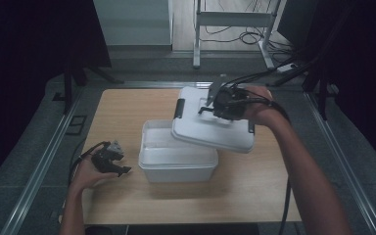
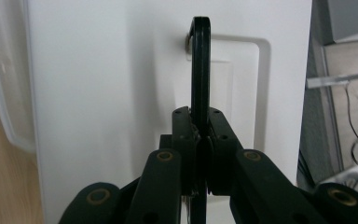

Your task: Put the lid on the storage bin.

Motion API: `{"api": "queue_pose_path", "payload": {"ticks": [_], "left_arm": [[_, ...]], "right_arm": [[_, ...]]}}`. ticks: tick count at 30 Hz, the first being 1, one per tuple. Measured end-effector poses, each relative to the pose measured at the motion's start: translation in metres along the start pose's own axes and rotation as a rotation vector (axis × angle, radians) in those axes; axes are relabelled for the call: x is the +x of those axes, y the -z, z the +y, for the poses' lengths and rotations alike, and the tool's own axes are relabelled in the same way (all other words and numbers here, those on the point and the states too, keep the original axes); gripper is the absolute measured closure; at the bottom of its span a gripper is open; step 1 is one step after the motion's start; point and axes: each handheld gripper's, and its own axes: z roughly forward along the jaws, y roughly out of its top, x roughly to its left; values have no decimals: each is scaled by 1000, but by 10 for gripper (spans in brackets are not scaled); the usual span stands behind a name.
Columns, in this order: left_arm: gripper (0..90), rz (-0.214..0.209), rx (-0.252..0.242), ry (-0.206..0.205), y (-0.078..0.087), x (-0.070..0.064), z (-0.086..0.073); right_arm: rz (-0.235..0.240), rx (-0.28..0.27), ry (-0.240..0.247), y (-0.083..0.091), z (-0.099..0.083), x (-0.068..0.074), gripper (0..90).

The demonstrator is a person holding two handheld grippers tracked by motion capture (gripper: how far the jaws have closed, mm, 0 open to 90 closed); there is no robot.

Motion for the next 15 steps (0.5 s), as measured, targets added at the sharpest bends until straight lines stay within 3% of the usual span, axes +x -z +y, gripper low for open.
{"api": "queue_pose_path", "payload": {"ticks": [6,15], "left_arm": [[373,2,0,-3,0,0,-1],[373,-2,-3,6,-2,0,-3]], "right_arm": [[56,-4,48,-29,38,17,837],[108,7,91,-56,73,34,837]]}}
